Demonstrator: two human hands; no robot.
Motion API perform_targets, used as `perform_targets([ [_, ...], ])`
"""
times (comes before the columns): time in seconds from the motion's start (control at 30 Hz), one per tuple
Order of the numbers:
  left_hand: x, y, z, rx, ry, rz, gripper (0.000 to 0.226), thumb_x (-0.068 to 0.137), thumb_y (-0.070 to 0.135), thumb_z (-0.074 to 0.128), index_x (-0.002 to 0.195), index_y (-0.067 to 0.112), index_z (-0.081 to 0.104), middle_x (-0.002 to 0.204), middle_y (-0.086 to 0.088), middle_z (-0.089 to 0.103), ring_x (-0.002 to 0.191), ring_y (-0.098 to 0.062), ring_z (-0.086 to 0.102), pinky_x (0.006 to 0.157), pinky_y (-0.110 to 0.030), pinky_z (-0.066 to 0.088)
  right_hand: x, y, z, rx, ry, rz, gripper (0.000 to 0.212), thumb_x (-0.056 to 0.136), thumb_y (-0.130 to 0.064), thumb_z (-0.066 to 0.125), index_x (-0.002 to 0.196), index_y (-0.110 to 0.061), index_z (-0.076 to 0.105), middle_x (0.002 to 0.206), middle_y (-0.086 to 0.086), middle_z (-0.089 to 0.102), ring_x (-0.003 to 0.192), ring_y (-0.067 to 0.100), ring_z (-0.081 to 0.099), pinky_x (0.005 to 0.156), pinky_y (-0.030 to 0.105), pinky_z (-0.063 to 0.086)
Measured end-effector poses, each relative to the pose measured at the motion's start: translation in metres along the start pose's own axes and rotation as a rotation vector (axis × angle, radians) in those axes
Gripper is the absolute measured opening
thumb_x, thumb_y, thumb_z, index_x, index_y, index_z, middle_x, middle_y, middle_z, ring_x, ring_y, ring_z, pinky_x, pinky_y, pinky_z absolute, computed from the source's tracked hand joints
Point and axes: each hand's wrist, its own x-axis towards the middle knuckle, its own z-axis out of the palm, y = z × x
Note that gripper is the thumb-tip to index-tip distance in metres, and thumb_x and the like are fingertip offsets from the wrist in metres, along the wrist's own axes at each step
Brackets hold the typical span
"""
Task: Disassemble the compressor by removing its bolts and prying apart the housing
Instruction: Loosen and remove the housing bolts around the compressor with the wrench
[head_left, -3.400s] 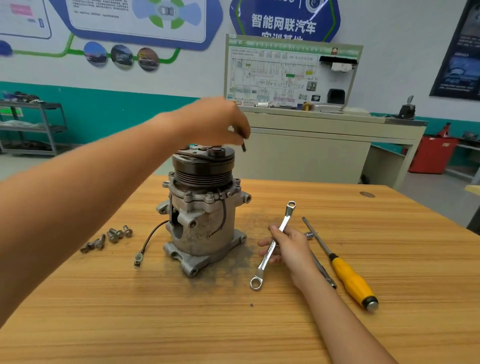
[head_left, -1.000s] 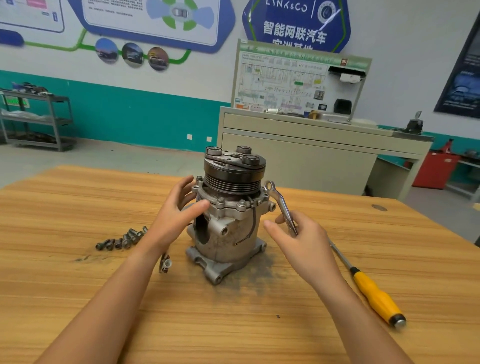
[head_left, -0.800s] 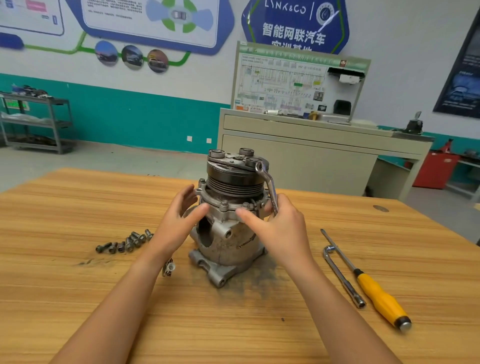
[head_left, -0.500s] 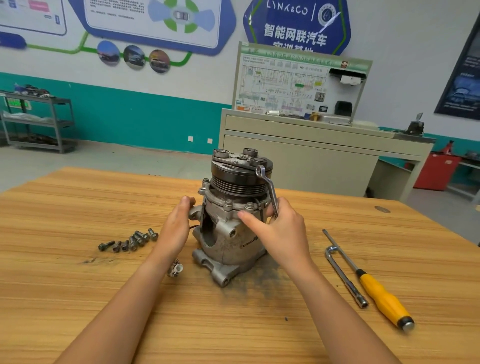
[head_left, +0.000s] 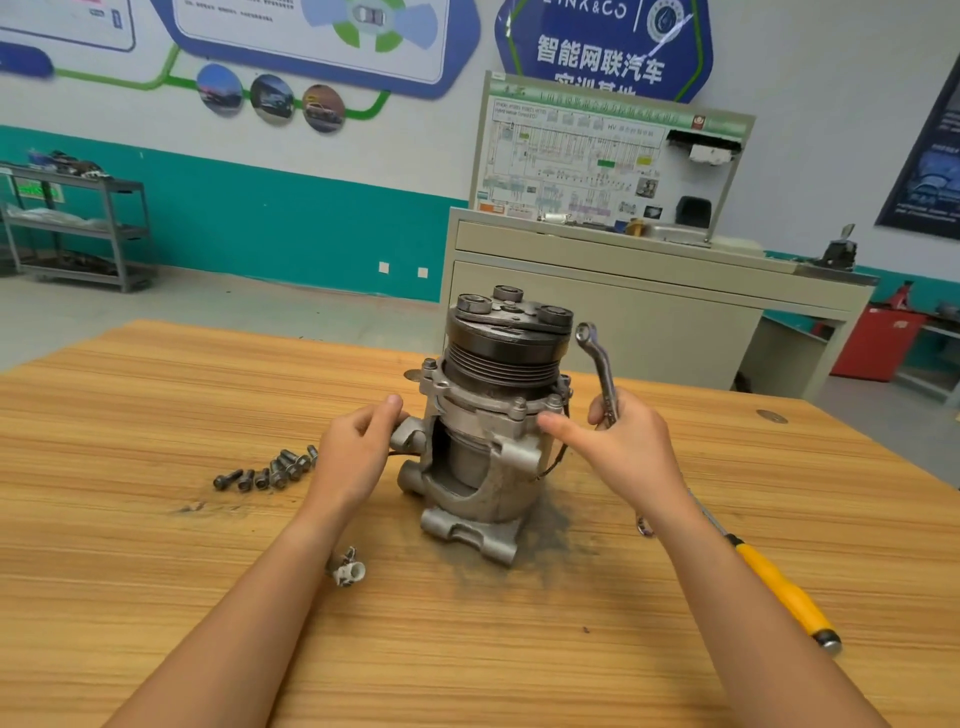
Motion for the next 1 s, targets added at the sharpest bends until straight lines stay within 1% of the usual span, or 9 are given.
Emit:
perform_targets([
  [0.13, -0.012, 0.005, 0.003, -0.043, -0.003, 0.046, 0.033, 0.096, 0.026, 0.048, 0.07, 0.022, 0.069, 0.062, 0.018, 0.069, 0.065, 0.007, 0.064, 0.055, -0.003, 0.041, 0.01, 0.007, -0.014, 0.006, -0.013, 0.069, 0.049, 0.058, -0.052, 0.077, 0.067, -0.019, 0.043, 0.06, -0.007, 0.045, 0.054, 0.01, 0.039, 0.049, 0.025, 0.03],
  [0.2, -0.015, 0.006, 0.006, 0.013, 0.025, 0.069, 0.034, 0.093, 0.032, 0.051, 0.068, 0.018, 0.068, 0.063, 0.013, 0.068, 0.064, 0.001, 0.063, 0.059, -0.009, 0.043, 0.013, 0.005, -0.02, -0.025, -0.047, 0.063, 0.047, 0.062, -0.05, 0.077, 0.067, -0.018, 0.044, 0.059, -0.007, 0.045, 0.053, 0.009, 0.04, 0.049, 0.024, 0.03],
  [0.27, -0.016, 0.006, 0.01, 0.102, 0.045, 0.097, 0.022, 0.091, 0.034, 0.055, 0.076, 0.021, 0.066, 0.08, 0.012, 0.064, 0.072, 0.001, 0.058, 0.063, -0.014, 0.041, 0.013, 0.002, -0.027, -0.075, -0.091, 0.018, 0.042, 0.068, -0.05, 0.074, 0.069, -0.016, 0.048, 0.058, -0.008, 0.044, 0.053, 0.007, 0.04, 0.049, 0.022, 0.029],
  [0.37, -0.016, 0.003, 0.016, 0.187, -0.027, 0.101, 0.012, 0.09, 0.032, 0.056, 0.1, 0.027, 0.06, 0.102, 0.014, 0.052, 0.085, 0.009, 0.051, 0.066, -0.01, 0.037, 0.007, -0.001, -0.042, -0.055, -0.125, -0.015, 0.042, 0.075, -0.055, 0.062, 0.08, -0.014, 0.06, 0.056, -0.012, 0.043, 0.052, 0.005, 0.04, 0.053, 0.022, 0.031],
  [0.53, -0.014, 0.0, 0.013, 0.208, -0.131, 0.085, 0.008, 0.091, 0.034, 0.053, 0.094, 0.032, 0.061, 0.088, 0.016, 0.064, 0.083, 0.005, 0.059, 0.062, -0.008, 0.037, -0.01, -0.003, -0.07, -0.164, -0.174, -0.02, 0.029, 0.093, -0.041, 0.04, 0.087, -0.025, 0.064, 0.056, -0.014, 0.045, 0.057, 0.003, 0.044, 0.055, 0.022, 0.034],
  [0.7, -0.014, -0.001, 0.009, 0.192, -0.15, 0.113, 0.01, 0.093, 0.029, 0.052, 0.098, 0.029, 0.061, 0.085, 0.017, 0.066, 0.079, 0.01, 0.059, 0.056, -0.002, 0.038, -0.017, -0.011, -0.077, -0.456, -0.124, -0.217, 0.033, 0.095, -0.037, 0.044, 0.124, -0.031, 0.057, 0.083, -0.022, 0.058, 0.071, 0.001, 0.049, 0.061, 0.023, 0.039],
  [0.83, -0.013, -0.002, 0.009, 0.205, -0.148, 0.134, 0.011, 0.093, 0.029, 0.052, 0.1, 0.029, 0.06, 0.087, 0.02, 0.064, 0.08, 0.015, 0.056, 0.056, -0.001, 0.038, -0.013, -0.019, -0.076, -0.633, -0.145, -0.254, 0.034, 0.095, -0.038, 0.045, 0.127, -0.032, 0.055, 0.083, -0.016, 0.056, 0.074, 0.006, 0.046, 0.064, 0.024, 0.038],
  [0.9, -0.013, -0.003, 0.009, 0.204, -0.147, 0.147, 0.01, 0.093, 0.029, 0.052, 0.099, 0.031, 0.059, 0.087, 0.019, 0.064, 0.08, 0.019, 0.054, 0.056, -0.001, 0.038, -0.012, -0.023, -0.073, -0.671, -0.168, -0.255, 0.034, 0.096, -0.037, 0.044, 0.127, -0.03, 0.055, 0.074, -0.018, 0.052, 0.065, 0.003, 0.043, 0.058, 0.022, 0.035],
  [1.0, -0.012, -0.005, 0.008, 0.217, -0.159, 0.146, 0.012, 0.093, 0.032, 0.052, 0.102, 0.031, 0.059, 0.091, 0.015, 0.065, 0.086, 0.007, 0.057, 0.059, -0.007, 0.037, -0.01, -0.033, -0.072, -0.738, -0.202, -0.282, 0.033, 0.097, -0.036, 0.042, 0.126, -0.028, 0.056, 0.081, -0.011, 0.062, 0.069, 0.007, 0.052, 0.06, 0.024, 0.042],
])
